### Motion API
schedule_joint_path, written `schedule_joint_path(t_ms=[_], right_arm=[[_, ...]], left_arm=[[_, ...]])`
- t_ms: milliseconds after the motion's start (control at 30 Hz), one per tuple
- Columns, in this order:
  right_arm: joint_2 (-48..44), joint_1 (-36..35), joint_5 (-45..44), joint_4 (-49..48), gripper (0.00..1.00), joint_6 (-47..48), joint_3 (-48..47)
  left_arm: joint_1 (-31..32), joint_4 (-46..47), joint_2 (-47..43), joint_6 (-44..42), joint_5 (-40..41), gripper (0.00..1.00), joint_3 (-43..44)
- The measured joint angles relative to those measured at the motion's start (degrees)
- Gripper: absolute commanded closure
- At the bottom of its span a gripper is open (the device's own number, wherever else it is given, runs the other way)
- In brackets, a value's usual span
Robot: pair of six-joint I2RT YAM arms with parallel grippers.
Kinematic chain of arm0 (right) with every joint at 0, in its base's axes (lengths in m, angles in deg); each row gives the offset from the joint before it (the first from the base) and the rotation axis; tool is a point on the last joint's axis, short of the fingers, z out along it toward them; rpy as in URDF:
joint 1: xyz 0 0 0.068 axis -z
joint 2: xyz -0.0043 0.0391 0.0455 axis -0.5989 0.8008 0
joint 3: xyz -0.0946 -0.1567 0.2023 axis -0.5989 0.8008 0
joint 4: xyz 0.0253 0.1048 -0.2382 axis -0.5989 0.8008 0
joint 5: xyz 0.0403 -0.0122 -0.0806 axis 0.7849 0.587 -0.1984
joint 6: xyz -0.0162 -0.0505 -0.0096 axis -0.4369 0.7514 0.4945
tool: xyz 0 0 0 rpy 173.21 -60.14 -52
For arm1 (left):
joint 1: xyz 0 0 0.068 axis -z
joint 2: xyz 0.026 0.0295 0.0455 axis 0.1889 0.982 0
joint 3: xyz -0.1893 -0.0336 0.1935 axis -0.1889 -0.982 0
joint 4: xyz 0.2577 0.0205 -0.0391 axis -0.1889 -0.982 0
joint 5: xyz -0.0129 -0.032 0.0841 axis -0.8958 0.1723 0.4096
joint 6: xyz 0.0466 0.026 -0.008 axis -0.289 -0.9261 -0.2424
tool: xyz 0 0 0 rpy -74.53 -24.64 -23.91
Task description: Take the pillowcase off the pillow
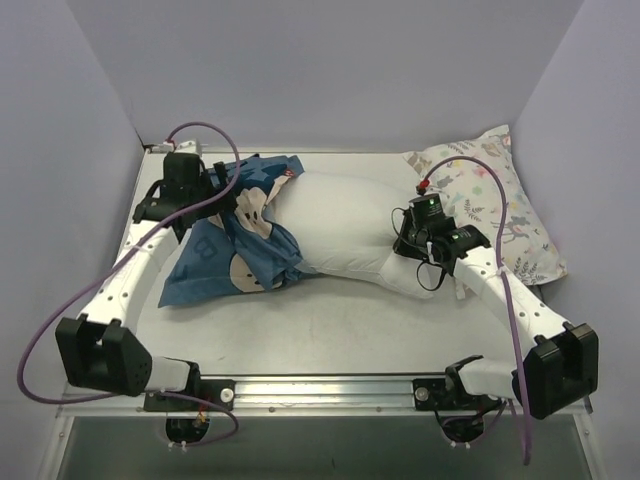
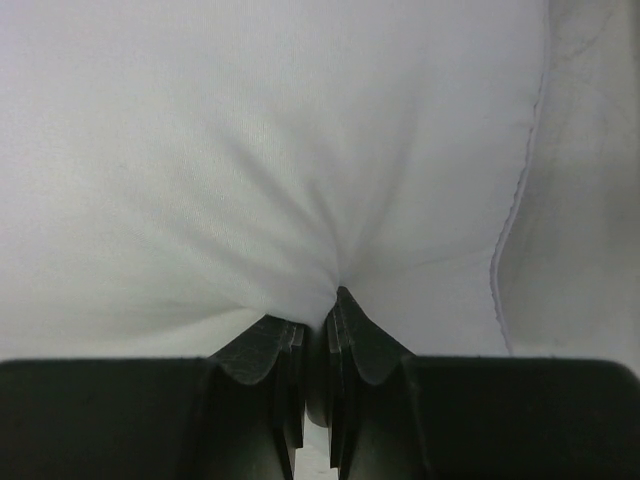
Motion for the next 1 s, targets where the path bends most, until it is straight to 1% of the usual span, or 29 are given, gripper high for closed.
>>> schedule_joint_path(t_ms=[133,233,267,300,333,367,400,433,500,533,567,767,867,967,1000], right_arm=[[0.04,-0.94,-0.42,0.74,1.00,0.37,-0.96],[0.63,-3.23,-1.62,2.05,1.00,0.74,-3.10],[0.96,-4.20,-2.12,2.27,0.94,0.90,-3.87],[1.25,-5.27,-2.62,2.56,0.85,1.22,-4.50],[1.60,-6.69,-3.19,3.06,0.61,1.57,-5.29],[1.84,-7.98,-3.54,3.34,0.48,1.79,-5.92],[1.97,-9.44,-3.98,3.52,0.37,2.78,-6.49],[2.01,-11.04,-4.46,3.58,0.21,3.98,-7.13],[2.12,-14.84,-5.90,3.63,0.11,6.54,-8.85],[2.38,-16.98,-6.29,3.52,0.02,8.02,-9.99],[2.84,-19.04,-6.71,3.45,0.00,9.62,-11.34],[9.44,-29.00,-10.21,0.46,0.00,18.95,-17.94],[15.78,-32.06,-13.31,-1.68,0.00,23.43,-19.69],[23.56,-33.05,-16.46,-2.47,0.00,26.93,-22.12],[26.29,-33.05,-18.08,-2.03,0.07,27.82,-23.43]], left_arm=[[-0.39,-2.62,-8.48,0.09,9.75,0.02,-4.26],[-1.11,-5.09,-13.31,0.17,16.79,0.02,-6.54],[-1.68,-5.73,-14.36,0.26,17.88,0.03,-7.28],[-2.25,-6.08,-15.23,0.44,18.34,0.03,-8.26],[-2.75,-6.45,-16.00,0.63,18.47,0.03,-9.49],[-3.13,-6.62,-16.63,1.03,18.29,0.03,-11.04],[-3.30,-6.84,-17.20,1.44,17.75,0.02,-12.76],[-3.45,-7.32,-17.51,1.68,16.63,0.03,-14.47],[-3.67,-7.87,-17.53,2.29,12.98,0.03,-18.01],[-3.80,-7.85,-17.53,2.58,11.23,0.03,-19.50],[-3.98,-7.85,-17.55,3.04,9.46,0.03,-20.83],[-4.26,-4.52,-17.55,6.58,-0.72,0.02,-25.44],[-4.26,-0.76,-17.55,8.87,-4.44,0.03,-27.87],[-3.98,2.60,-17.31,11.17,-7.21,0.03,-30.64],[-3.85,3.72,-17.20,12.00,-7.87,0.03,-31.41]])
